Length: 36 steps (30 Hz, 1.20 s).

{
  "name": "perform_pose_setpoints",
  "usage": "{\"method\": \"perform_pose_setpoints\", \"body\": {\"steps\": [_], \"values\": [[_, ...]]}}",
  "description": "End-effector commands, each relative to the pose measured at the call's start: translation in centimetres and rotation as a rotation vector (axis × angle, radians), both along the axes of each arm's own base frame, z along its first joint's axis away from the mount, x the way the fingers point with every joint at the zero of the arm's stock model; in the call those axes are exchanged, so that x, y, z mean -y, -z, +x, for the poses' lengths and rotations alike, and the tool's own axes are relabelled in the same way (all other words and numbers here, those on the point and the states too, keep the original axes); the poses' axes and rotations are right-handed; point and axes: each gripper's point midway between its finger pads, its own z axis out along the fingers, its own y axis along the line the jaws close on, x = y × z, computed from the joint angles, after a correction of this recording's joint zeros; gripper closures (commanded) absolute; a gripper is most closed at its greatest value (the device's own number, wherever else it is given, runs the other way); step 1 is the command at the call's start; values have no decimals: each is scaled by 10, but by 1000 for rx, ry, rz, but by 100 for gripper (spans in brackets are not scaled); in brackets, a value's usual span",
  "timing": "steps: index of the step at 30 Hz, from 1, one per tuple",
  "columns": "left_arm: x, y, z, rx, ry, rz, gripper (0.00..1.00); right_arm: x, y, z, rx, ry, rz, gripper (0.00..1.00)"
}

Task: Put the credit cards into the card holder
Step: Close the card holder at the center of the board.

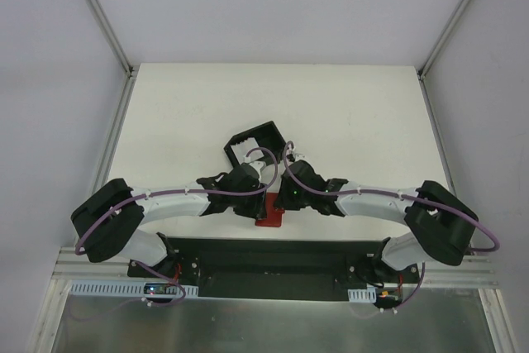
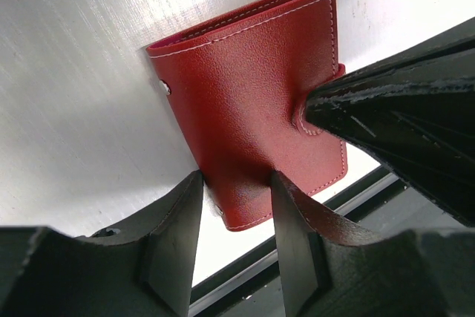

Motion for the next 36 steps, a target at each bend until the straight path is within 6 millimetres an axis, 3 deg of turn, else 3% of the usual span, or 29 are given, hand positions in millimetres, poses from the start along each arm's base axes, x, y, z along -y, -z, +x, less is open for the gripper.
{"method": "perform_pose_setpoints", "body": {"steps": [1, 5, 14, 23, 36], "values": [[-10, 10, 3, 12, -26, 74, 60, -11, -2, -4, -29, -46, 21, 93], [-9, 10, 5, 16, -24, 79, 60, -10, 1, -5, -39, -41, 20, 93], [-9, 7, 9, 30, -31, 89, 58, 5, -21, 8, 50, 22, 26, 89], [-4, -4, 22, 74, -49, 90, 52, 31, -15, -1, 34, 66, -5, 89], [-1, -19, 29, 119, -50, 73, 49, 28, -12, 13, 38, 86, 4, 89]]}}
